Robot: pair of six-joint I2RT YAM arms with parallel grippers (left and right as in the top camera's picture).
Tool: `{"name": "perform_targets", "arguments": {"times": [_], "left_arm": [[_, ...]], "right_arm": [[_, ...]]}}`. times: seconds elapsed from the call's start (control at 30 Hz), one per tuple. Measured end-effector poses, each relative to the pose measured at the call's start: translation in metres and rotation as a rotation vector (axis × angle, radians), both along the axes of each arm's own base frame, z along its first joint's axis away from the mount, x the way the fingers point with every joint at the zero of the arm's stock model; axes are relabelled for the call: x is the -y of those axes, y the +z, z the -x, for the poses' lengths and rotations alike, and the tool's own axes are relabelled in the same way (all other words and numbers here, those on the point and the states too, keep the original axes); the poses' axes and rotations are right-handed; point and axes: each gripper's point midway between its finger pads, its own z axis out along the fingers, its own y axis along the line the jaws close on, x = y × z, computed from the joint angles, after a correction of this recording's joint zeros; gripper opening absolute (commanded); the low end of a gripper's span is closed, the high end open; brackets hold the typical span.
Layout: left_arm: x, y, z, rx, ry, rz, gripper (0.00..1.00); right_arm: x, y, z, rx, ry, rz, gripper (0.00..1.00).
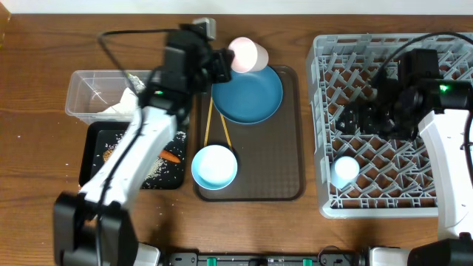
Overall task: Sort waste into correct bins and load items into the dishwasher rack
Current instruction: 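Lift the pink cup and hold it out toward the right gripper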
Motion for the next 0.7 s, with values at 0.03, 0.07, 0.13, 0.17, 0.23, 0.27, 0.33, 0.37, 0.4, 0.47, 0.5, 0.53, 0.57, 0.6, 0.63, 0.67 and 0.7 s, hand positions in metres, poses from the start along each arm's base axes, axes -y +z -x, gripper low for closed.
{"name": "perform_targets", "arguments": {"times": [0.03,0.07,0.13,0.17,0.23,0.27,0.33,0.37,0.4,0.47,0.5,0.53,0.57,0.6,0.63,0.67,0.7], "left_arm": [[-0.001,0.007,0.004,0.004,-0.032,0.028,0.06],[-0.002,0.013,0.008,0.004,-0.068,0.054,0.06],[-0.002,0.020,0.017,-0.004,-0.147,0.111,0.06],[-0.001,0.022,0.022,-0.014,-0.186,0.136,0.06],[0.000,0.027,0.032,-0.028,-0.265,0.188,0.06],[0.000,0.030,0.037,-0.032,-0.305,0.212,0.06],[0.003,0.037,0.048,-0.036,-0.379,0.257,0.06],[0.005,0.041,0.054,-0.034,-0.425,0.279,0.06],[0.007,0.045,0.059,-0.031,-0.458,0.296,0.06],[0.013,0.056,0.069,-0.001,-0.541,0.328,0.06],[0.015,0.062,0.075,0.012,-0.585,0.346,0.06],[0.017,0.066,0.079,0.023,-0.614,0.357,0.06],[0.018,0.070,0.083,0.033,-0.648,0.369,0.06],[0.019,0.074,0.087,0.035,-0.673,0.382,0.06],[0.020,0.076,0.090,0.036,-0.690,0.389,0.06],[0.020,0.077,0.093,0.031,-0.706,0.399,0.06],[0.020,0.078,0.094,0.026,-0.715,0.405,0.06]], "right_arm": [[-0.009,0.004,-0.004,0.030,0.043,-0.045,0.99],[-0.016,0.008,-0.007,0.060,0.081,-0.085,0.99],[-0.037,0.021,-0.014,0.140,0.187,-0.192,0.99],[-0.044,0.027,-0.017,0.176,0.228,-0.235,0.99],[-0.061,0.042,-0.021,0.267,0.330,-0.327,0.99],[-0.068,0.049,-0.022,0.306,0.373,-0.367,0.99],[-0.081,0.065,-0.023,0.394,0.464,-0.448,0.99],[-0.086,0.072,-0.022,0.436,0.506,-0.483,0.99],[-0.090,0.078,-0.022,0.471,0.541,-0.508,0.99],[-0.096,0.087,-0.020,0.526,0.598,-0.549,0.99],[-0.099,0.092,-0.018,0.554,0.628,-0.571,0.99],[-0.101,0.096,-0.016,0.576,0.653,-0.592,0.99],[-0.104,0.099,-0.015,0.597,0.676,-0.612,0.99],[-0.107,0.103,-0.013,0.623,0.705,-0.636,0.99],[-0.109,0.106,-0.011,0.642,0.725,-0.653,0.99],[-0.112,0.108,-0.010,0.659,0.746,-0.670,0.99],[-0.114,0.111,-0.008,0.677,0.768,-0.685,0.99]]}}
